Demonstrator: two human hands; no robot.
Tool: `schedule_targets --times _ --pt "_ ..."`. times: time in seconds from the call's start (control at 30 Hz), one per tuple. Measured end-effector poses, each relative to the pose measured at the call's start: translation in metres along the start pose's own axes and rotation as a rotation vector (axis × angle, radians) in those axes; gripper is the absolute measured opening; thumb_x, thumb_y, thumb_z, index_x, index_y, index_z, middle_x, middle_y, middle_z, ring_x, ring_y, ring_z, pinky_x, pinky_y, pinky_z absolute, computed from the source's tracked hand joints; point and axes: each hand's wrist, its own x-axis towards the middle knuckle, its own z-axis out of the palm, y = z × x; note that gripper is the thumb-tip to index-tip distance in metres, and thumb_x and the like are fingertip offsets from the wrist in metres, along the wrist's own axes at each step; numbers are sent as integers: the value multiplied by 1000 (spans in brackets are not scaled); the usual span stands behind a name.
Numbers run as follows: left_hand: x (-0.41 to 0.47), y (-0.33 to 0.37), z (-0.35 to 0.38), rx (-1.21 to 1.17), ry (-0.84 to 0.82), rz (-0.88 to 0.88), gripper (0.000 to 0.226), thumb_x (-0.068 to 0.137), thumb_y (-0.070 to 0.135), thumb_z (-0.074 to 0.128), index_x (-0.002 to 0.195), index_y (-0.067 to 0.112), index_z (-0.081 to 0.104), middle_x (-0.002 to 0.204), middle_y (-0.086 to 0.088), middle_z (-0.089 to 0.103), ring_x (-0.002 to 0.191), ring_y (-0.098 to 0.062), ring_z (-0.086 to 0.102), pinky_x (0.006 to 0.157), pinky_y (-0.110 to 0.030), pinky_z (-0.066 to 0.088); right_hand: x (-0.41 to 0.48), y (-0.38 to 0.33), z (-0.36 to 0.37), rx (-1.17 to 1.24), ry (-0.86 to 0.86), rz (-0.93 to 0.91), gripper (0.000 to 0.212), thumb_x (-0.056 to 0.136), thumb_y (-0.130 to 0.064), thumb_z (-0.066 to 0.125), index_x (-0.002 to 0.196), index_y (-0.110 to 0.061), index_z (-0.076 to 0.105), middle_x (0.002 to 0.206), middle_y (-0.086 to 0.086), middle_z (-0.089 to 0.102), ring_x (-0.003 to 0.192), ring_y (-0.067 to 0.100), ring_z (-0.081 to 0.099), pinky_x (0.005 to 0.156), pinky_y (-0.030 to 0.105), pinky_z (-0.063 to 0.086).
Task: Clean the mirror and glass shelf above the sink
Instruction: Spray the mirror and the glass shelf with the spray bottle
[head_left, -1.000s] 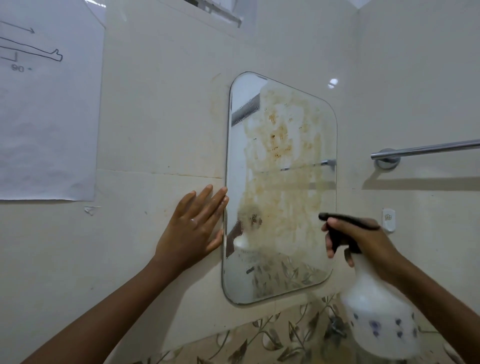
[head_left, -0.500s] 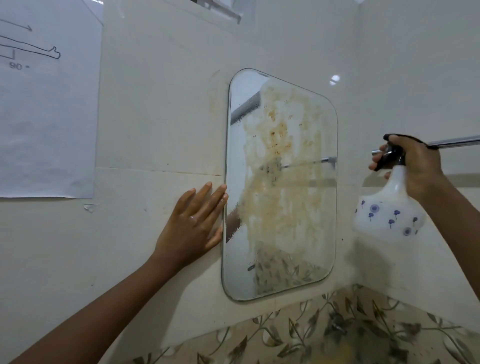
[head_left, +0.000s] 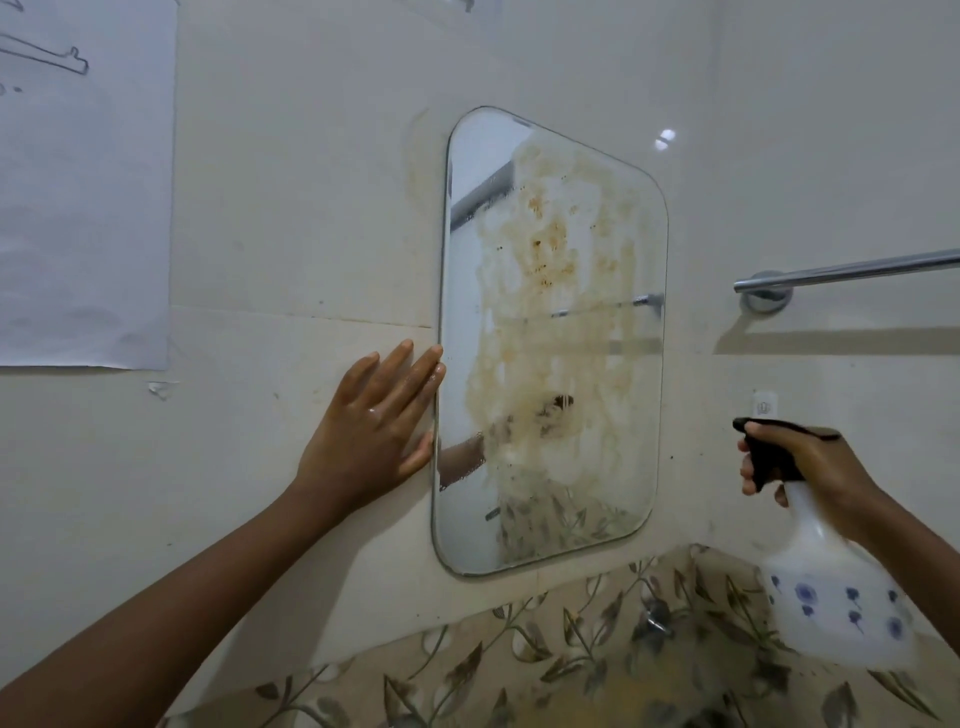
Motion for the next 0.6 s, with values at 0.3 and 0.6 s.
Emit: schedule_targets --times 0.3,0.6 --pt "0 -1 3 18 19 21 64 93 44 34 145 7 28 154 -11 26 140 -33 26 111 -48 21 -52 39 34 -32 -504 146 33 90 -15 52 99 15 62 72 30 61 57 33 60 40 22 44" --pt "-2 -1 -6 -20 -98 15 64 93 42 31 147 8 23 156 -11 23 142 -33 21 114 -48 16 -105 43 128 -181 -1134 128 31 94 -25 52 111 -1 63 79 18 64 72 30 62 51 29 44"
